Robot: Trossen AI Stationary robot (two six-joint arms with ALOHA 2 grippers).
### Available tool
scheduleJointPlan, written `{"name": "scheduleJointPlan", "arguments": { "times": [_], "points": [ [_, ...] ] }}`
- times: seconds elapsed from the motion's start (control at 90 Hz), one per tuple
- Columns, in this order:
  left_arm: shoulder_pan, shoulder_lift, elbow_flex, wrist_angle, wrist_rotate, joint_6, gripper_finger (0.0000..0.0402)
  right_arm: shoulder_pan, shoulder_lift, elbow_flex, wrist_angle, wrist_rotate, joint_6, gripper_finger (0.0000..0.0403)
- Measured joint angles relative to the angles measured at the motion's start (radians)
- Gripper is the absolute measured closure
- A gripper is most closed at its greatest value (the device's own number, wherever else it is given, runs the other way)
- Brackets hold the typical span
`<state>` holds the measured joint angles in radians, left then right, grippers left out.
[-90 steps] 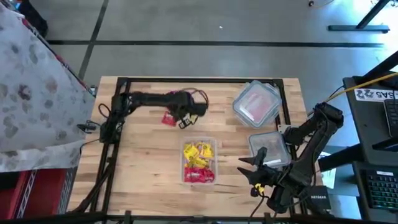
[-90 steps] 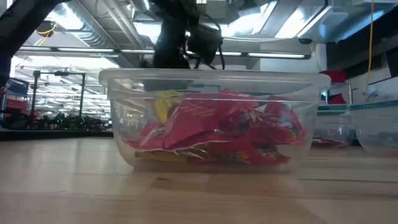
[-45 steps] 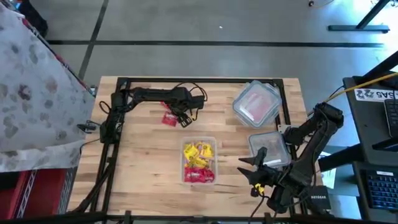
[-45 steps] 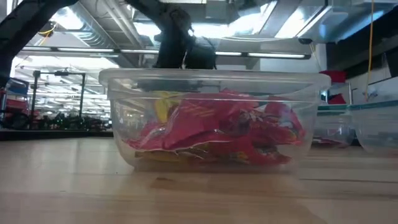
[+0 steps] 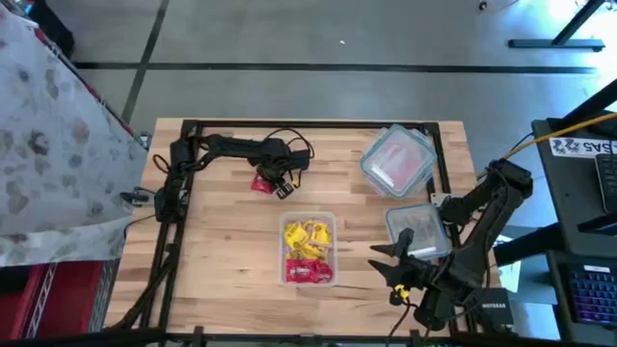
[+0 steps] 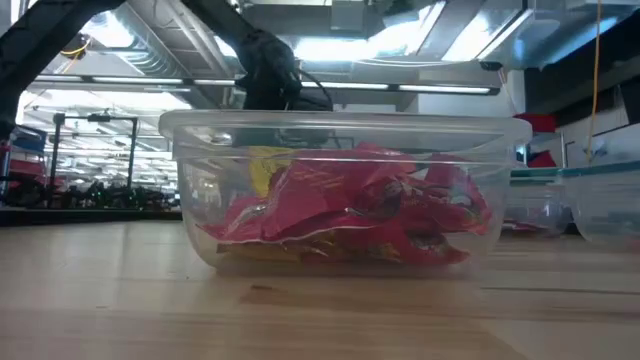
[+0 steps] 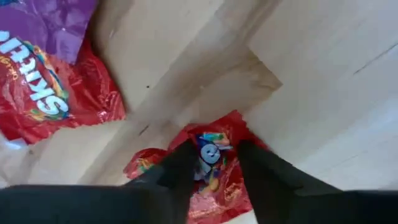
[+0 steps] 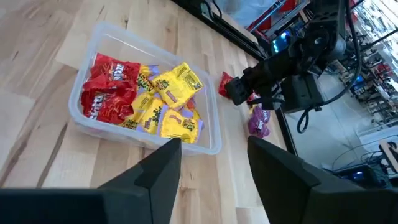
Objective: Sort candy
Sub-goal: Put the red candy into the rectangular transparent food container
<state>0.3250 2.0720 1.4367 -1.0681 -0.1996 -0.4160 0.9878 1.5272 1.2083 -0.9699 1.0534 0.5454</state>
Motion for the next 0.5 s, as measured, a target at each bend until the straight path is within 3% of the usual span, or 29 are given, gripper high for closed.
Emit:
{"name": "scheduleJointPlan", "arguments": {
  "times": [0.167,0.5],
  "points": [
    [-0.025,-0.005,0.041,-0.041,0.003,-0.022,0.0393,0.000,0.000,0.000,0.000,0.000,-0.001,0.0231],
    [-0.141,-0.122,0.274,-0.218,0.006,-0.157,0.0401,0.000,0.000,0.000,0.001,0.001,-0.001,0.0231]
  ]
}}
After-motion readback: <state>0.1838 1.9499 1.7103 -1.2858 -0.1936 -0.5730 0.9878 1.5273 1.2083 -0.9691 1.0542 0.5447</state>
